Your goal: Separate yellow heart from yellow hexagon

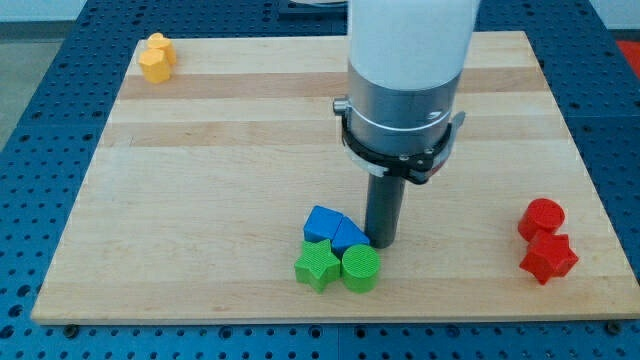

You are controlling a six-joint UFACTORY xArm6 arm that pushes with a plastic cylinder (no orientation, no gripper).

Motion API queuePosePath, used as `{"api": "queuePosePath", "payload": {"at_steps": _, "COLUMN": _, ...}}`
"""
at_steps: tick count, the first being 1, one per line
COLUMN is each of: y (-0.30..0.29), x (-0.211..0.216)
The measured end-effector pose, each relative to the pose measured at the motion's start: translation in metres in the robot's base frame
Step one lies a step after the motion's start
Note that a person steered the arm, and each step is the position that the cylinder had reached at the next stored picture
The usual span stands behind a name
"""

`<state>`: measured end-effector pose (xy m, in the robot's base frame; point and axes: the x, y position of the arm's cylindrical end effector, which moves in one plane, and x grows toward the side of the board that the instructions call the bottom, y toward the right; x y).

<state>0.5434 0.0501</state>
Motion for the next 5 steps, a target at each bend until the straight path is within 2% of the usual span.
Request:
{"api": "queuePosePath", "payload": {"at_steps": 1, "y": 0.006, "x": 0.0}}
{"api": "queuePosePath", "payload": {"at_steps": 3, "y": 0.062, "x": -0.075}}
{"api": "queuePosePath", "payload": {"at_steps": 4, "y": 0.069, "x": -0.131}}
{"api": "queuePosePath", "payload": {"at_steps": 5, "y": 0.042, "x": -0.188}}
